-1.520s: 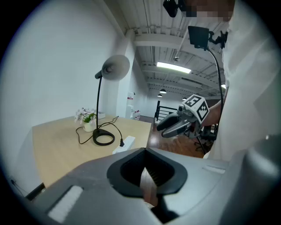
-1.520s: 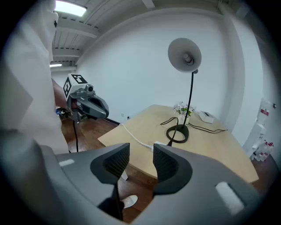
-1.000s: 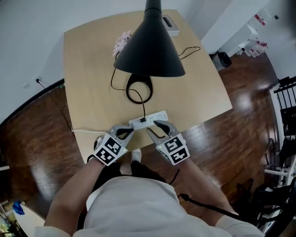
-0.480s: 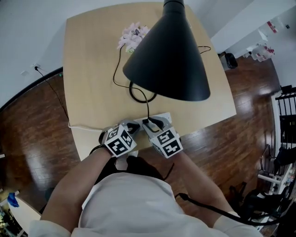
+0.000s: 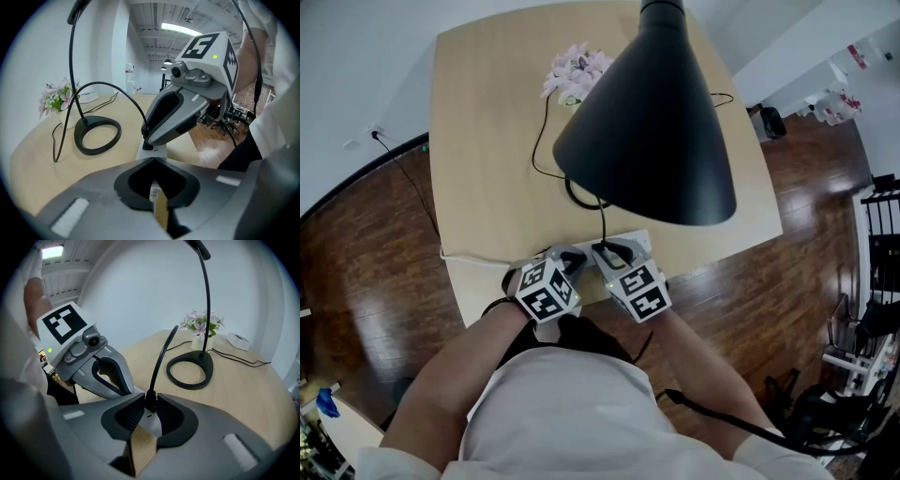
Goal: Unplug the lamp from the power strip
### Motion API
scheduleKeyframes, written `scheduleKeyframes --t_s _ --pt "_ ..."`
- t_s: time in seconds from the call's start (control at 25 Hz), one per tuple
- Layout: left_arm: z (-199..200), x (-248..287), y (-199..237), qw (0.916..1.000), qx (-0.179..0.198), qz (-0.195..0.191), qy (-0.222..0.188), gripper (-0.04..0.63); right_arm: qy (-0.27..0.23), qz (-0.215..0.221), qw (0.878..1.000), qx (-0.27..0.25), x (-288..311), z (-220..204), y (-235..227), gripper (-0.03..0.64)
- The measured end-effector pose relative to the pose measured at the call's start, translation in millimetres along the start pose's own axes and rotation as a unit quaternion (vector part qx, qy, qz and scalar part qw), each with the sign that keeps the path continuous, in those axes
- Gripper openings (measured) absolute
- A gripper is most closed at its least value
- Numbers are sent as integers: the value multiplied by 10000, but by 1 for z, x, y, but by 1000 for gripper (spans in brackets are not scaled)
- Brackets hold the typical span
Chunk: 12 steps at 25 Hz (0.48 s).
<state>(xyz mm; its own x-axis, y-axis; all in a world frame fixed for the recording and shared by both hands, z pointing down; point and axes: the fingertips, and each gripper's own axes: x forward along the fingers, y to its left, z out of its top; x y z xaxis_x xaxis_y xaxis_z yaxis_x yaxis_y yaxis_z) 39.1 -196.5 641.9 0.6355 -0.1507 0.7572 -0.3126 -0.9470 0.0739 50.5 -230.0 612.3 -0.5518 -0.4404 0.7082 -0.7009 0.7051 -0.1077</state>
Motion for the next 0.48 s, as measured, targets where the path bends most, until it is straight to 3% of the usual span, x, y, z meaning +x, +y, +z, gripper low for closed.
scheduleKeyframes --t_s 0.16,0.48 --pt "0 0 0 10000 32 -31 43 4 -373 -54 9993 37 -8 18 -5 84" --pt "0 0 -1 10000 -51 -61 52 3 -334 -282 9989 188 -5 26 -46 84"
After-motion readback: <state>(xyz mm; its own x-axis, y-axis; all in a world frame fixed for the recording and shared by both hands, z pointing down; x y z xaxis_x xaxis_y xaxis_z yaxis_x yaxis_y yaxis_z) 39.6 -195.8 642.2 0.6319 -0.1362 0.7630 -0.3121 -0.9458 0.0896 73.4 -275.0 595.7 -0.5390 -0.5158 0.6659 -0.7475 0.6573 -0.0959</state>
